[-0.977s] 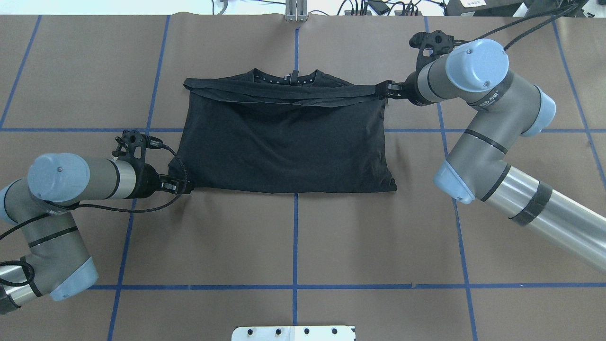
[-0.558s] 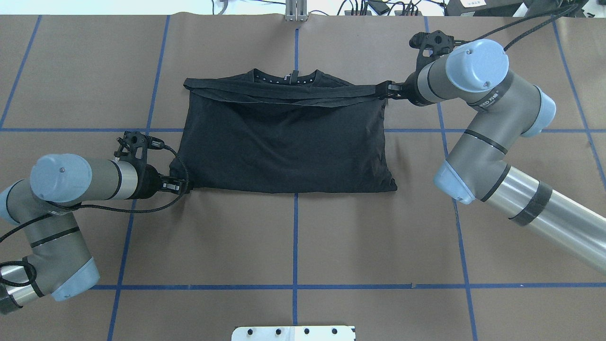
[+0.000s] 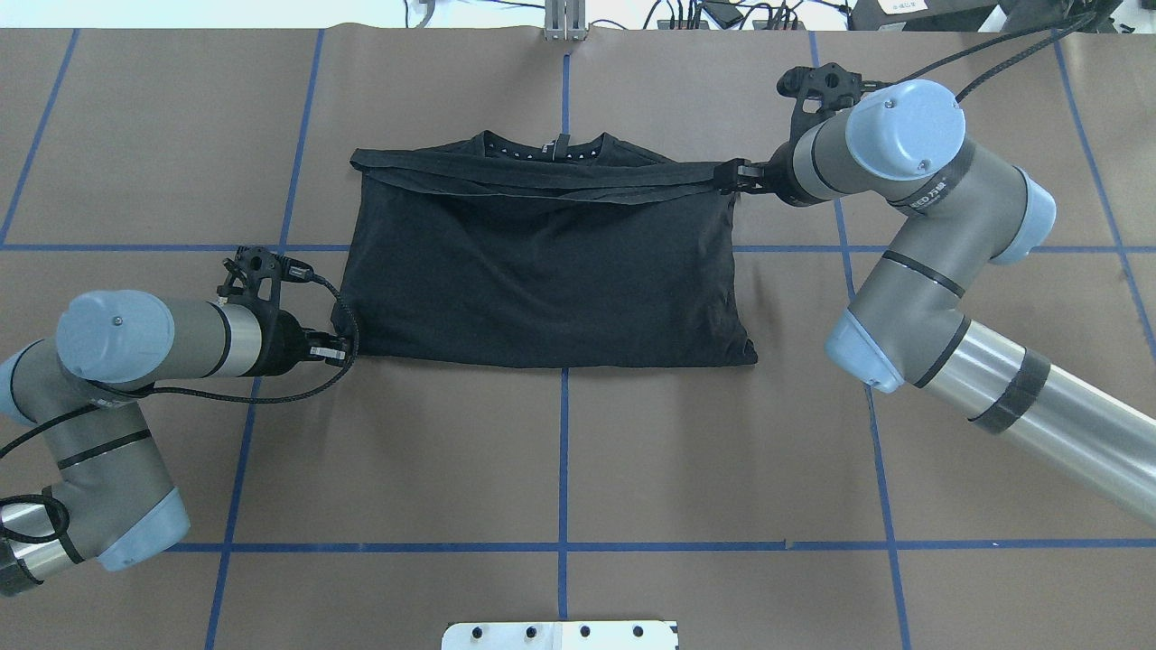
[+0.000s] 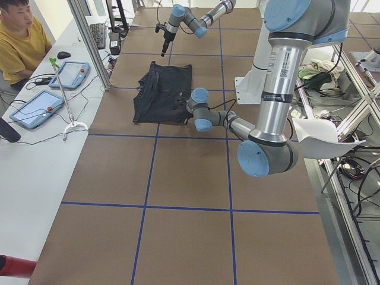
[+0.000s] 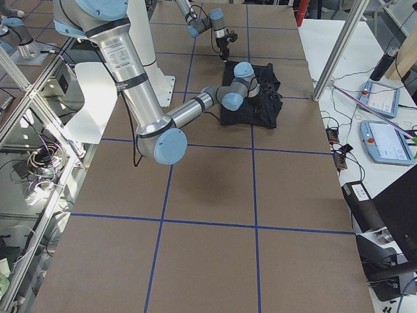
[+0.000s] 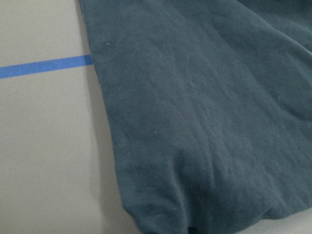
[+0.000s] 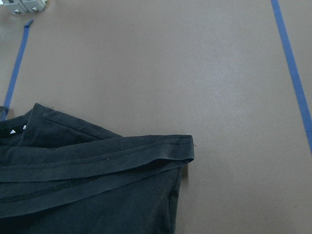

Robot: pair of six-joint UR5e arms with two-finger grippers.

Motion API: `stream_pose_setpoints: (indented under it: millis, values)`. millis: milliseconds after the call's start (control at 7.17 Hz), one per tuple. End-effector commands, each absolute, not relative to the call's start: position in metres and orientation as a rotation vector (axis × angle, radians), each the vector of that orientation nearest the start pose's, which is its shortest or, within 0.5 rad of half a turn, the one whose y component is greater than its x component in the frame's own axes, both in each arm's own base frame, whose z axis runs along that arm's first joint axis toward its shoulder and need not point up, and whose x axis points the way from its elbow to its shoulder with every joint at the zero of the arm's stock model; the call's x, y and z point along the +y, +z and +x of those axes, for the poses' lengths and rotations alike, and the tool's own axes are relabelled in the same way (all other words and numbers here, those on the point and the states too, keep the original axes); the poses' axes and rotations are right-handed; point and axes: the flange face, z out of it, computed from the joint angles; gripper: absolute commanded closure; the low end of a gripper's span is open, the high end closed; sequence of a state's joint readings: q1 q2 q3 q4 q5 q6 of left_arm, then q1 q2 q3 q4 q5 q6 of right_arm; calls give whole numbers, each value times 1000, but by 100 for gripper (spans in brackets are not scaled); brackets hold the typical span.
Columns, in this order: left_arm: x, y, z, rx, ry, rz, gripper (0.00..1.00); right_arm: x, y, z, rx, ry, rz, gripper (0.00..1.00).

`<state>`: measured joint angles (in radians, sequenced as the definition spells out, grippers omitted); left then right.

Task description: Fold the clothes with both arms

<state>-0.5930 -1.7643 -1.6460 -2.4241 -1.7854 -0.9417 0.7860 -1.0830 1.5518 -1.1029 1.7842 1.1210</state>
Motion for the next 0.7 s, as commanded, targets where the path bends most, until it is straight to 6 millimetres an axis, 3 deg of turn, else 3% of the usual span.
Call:
stream_pose_setpoints:
  millis: [0, 419, 558]
  values:
    - [-484, 446, 383, 917, 186, 593, 100, -565, 340, -408, -873, 207, 378, 0]
    - [-652, 457, 368, 742, 152, 652, 100, -562, 339, -410, -876, 209, 376, 0]
    - [-697, 452, 365, 700, 140, 649, 100, -561, 339, -411, -877, 209, 375, 0]
